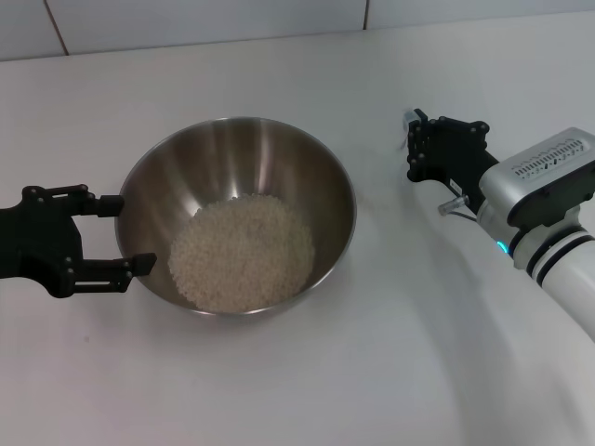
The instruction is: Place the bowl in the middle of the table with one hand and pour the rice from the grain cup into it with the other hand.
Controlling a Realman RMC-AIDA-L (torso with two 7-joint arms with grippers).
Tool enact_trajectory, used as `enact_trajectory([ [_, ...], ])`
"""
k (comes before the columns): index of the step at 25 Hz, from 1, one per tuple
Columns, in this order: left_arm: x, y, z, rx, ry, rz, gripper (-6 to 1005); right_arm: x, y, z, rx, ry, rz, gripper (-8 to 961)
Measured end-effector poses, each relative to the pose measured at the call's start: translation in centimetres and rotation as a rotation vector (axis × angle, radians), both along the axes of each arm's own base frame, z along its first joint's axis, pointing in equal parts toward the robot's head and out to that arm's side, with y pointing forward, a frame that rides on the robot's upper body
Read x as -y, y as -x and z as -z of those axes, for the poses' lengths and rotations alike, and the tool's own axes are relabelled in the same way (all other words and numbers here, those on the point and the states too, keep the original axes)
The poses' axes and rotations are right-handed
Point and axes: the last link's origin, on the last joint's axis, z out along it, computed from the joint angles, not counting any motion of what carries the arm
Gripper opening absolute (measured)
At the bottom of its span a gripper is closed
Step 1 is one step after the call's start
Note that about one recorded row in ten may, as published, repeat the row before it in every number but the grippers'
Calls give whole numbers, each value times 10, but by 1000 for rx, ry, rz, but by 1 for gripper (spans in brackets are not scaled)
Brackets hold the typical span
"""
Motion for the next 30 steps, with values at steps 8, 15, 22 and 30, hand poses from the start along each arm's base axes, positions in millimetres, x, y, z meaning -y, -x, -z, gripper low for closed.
enact_trajectory([
  [8,0,0,0,0,3,0,818,13,-5,7,-10,19,21,61],
  [15,0,-2,0,-1,5,7,818,36,-19,8,-56,5,77,338],
  [22,1,-2,-1,-1,6,8,817,84,-49,-37,-324,-228,111,646],
  [30,0,-3,0,2,9,10,817,84,-15,-99,-365,-194,-392,784],
])
